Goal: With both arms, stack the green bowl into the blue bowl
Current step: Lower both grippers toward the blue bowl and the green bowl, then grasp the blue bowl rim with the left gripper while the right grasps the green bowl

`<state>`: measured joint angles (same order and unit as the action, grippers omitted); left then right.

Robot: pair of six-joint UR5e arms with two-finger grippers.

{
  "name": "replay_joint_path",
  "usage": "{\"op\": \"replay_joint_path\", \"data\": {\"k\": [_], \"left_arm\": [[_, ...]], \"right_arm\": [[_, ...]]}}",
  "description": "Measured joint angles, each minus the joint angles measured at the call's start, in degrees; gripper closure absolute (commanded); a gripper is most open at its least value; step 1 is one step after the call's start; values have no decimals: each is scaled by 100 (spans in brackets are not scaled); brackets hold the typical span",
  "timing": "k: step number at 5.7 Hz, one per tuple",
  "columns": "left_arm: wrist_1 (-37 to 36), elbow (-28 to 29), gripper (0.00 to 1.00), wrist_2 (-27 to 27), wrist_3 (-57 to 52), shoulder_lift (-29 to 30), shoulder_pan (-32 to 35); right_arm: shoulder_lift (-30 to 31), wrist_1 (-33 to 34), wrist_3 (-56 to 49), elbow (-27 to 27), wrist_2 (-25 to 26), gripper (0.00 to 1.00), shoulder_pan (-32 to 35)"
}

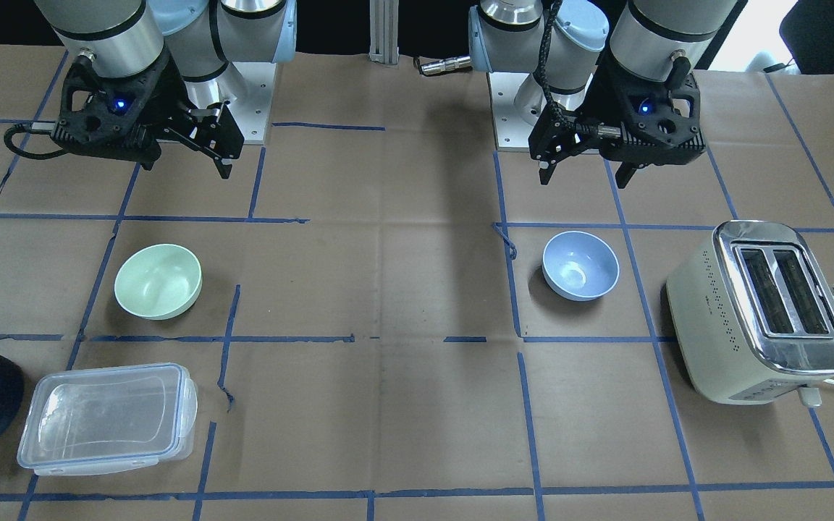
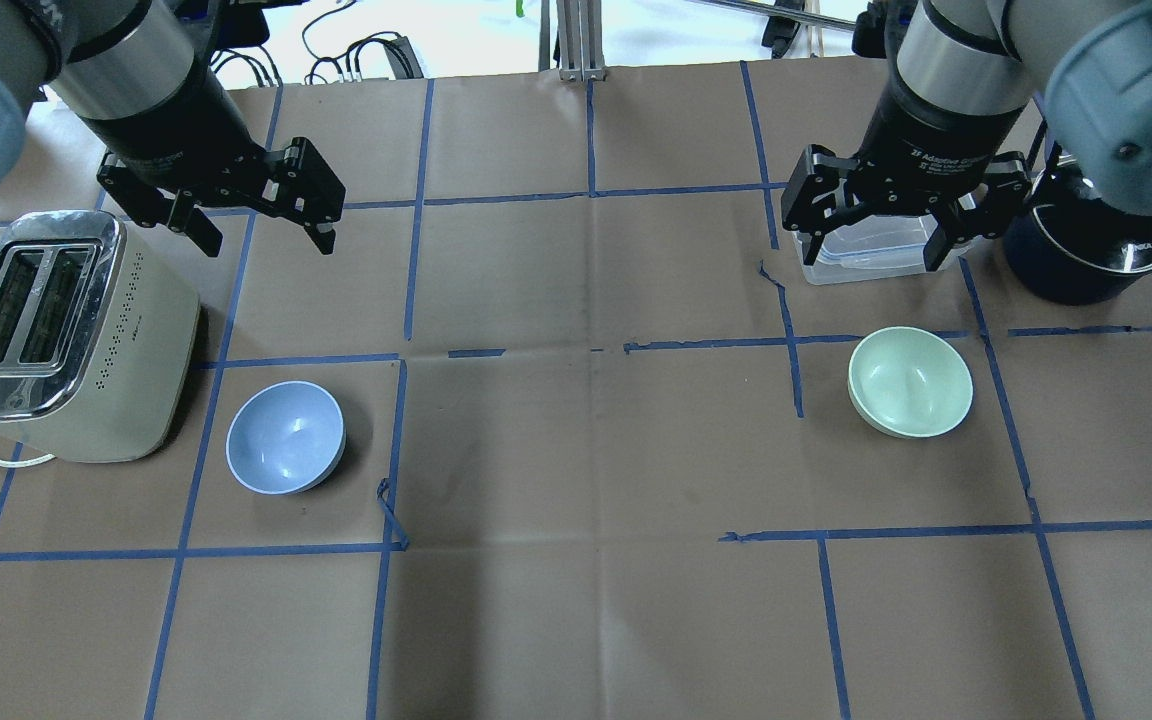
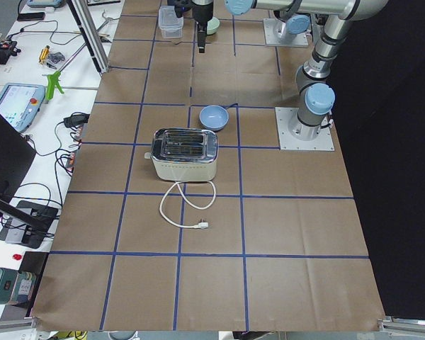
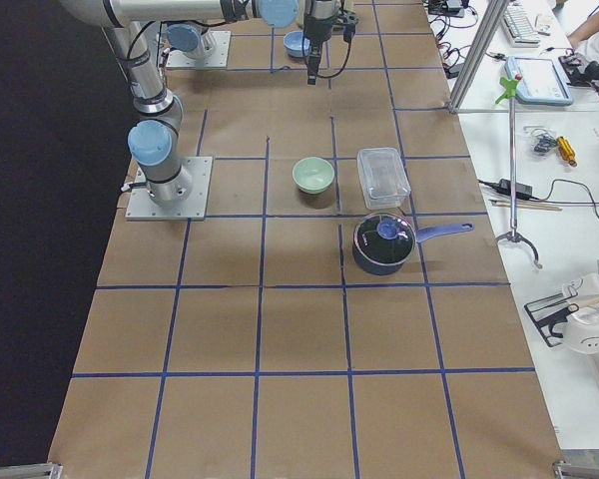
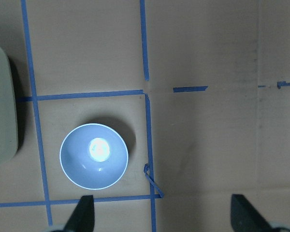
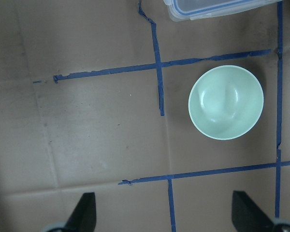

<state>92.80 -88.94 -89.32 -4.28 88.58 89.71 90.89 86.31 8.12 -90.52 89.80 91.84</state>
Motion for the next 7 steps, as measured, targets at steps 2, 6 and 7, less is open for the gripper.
{"op": "replay_joint_path", "data": {"k": [2, 6, 7], "left_arm": [[-126, -547, 2, -110, -484, -47, -130], [-2557, -2738, 15, -178, -641, 394, -557], [-3148, -3088, 16, -175, -649, 692, -539]], "right_arm": [[-18, -3, -444, -8, 31, 0, -262], [-4, -155, -1947, -487, 164, 0, -1964], [-16, -28, -2134, -729, 290, 0, -2227]]}}
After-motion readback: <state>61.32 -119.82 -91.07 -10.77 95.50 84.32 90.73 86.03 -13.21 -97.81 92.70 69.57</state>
